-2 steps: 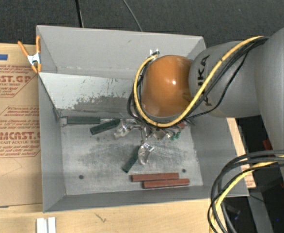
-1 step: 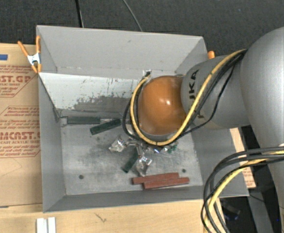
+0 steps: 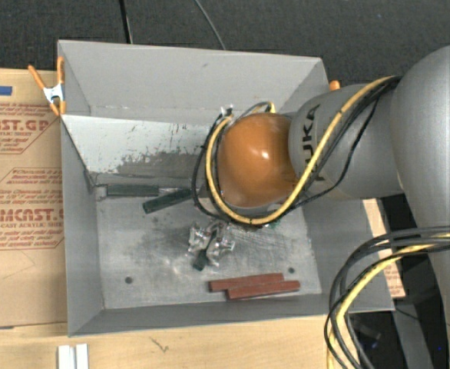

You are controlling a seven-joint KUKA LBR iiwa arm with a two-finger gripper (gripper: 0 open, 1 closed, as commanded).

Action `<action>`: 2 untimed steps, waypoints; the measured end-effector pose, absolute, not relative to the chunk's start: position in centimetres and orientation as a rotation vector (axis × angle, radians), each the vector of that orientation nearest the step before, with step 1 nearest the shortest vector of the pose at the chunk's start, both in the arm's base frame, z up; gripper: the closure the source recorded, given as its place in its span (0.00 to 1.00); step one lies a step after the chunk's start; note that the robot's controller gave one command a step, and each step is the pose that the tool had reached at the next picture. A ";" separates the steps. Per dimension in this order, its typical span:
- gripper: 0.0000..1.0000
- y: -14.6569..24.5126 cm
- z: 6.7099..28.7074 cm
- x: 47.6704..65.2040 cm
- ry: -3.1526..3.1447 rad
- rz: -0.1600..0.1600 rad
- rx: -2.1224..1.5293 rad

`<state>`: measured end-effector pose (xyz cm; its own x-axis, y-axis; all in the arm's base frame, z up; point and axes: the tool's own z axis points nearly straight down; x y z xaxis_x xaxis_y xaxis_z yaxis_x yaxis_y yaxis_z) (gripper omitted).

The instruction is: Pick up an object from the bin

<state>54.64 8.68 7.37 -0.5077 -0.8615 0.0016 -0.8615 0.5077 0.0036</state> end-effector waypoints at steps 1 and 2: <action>1.00 8.7 7.4 54.7 -2.720 -0.005 1.563; 1.00 8.6 8.0 54.6 -2.719 -0.006 1.560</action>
Offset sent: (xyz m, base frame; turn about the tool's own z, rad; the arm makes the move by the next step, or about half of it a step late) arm 0.0000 0.0000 0.0584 0.0000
